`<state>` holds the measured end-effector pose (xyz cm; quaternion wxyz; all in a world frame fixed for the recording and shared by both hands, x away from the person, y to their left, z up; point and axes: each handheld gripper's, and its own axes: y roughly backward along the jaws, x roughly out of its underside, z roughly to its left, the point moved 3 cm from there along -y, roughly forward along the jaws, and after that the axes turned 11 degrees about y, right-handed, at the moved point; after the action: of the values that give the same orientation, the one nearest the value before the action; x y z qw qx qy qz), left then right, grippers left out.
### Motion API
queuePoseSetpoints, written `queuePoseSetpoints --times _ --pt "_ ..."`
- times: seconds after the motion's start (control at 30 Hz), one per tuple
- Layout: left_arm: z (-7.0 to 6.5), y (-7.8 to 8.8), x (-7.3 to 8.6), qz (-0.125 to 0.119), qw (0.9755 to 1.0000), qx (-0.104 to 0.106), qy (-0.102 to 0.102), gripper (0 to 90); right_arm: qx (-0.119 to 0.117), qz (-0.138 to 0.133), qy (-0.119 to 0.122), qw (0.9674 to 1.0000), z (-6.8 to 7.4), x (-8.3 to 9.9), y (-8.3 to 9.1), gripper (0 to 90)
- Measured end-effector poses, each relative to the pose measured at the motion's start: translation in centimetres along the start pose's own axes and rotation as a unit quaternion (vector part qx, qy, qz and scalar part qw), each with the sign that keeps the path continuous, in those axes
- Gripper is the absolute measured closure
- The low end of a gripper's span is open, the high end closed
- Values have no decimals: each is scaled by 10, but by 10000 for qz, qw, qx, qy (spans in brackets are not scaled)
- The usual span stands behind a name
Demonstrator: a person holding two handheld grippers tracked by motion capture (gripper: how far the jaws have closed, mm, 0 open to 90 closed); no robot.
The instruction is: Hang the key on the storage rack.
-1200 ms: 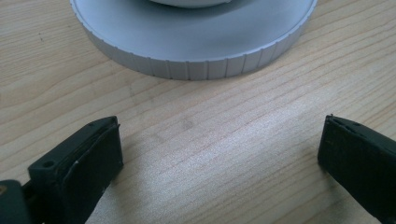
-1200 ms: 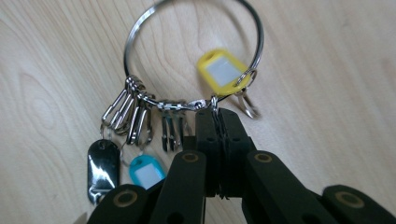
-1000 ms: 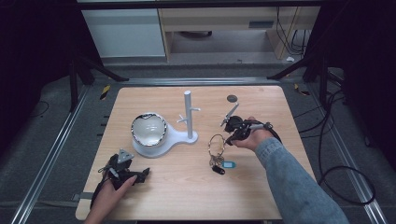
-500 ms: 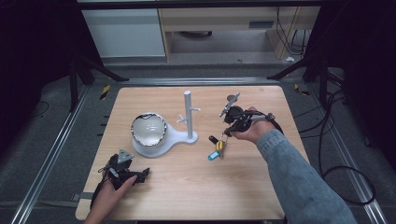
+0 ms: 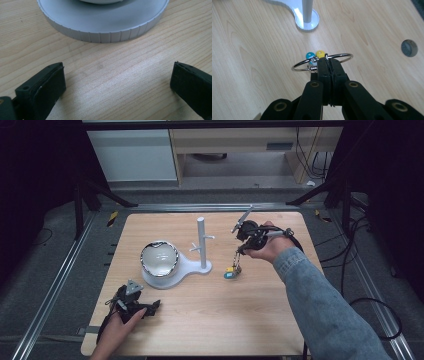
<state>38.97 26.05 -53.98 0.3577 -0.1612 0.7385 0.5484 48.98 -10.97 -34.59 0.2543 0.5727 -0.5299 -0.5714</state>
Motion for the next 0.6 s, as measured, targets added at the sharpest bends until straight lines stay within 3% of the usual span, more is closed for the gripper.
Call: queuePoseSetpoints --times 0.6 --pt "0 0 0 6 10000 -1 0 0 263 -141 112 9995 -10 -23 35 887"
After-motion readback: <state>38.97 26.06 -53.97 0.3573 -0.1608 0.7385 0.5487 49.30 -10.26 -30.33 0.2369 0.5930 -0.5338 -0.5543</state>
